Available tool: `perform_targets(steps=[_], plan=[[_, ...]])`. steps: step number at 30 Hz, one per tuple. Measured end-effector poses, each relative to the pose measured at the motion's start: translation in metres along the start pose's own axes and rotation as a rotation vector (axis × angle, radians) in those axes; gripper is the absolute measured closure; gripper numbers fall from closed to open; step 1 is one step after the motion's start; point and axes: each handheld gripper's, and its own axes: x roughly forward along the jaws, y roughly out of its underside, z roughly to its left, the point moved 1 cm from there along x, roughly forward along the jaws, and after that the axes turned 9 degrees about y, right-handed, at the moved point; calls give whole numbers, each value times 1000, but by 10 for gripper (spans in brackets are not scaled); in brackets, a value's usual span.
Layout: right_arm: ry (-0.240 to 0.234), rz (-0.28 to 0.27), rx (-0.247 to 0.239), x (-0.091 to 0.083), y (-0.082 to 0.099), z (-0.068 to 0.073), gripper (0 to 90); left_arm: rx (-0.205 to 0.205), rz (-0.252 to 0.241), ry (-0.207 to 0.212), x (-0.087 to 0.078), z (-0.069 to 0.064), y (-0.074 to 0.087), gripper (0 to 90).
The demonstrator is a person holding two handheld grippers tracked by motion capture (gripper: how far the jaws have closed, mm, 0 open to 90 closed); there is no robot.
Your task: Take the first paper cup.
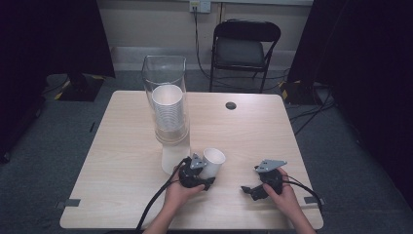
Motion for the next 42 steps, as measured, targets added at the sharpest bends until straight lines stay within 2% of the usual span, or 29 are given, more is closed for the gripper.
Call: perform_targets(steps=[4, 12, 18, 22, 28, 37, 39, 42], plan=[[0, 0, 0, 0, 0, 0, 11, -8, -17, -2, 2, -1, 0, 351], [1, 0, 0, 0, 0, 0, 11, 50, 14, -24, 2, -4, 1, 350], [1, 0, 0, 0, 0, 0, 11, 32, 6, -20, 2, -6, 2, 344], [1, 0, 0, 0, 0, 0, 11, 41, 11, -21, 1, -6, 3, 344], [1, 0, 0, 0, 0, 0, 11, 36, -9, -22, -1, -7, 6, 341], [1, 0, 0, 0, 0, 0, 11, 52, 7, -24, -3, -6, 7, 335], [1, 0, 0, 0, 0, 0, 11, 30, -2, -27, -2, -7, 7, 275], [1, 0, 0, 0, 0, 0, 11, 32, -1, -27, -2, -7, 8, 266]])
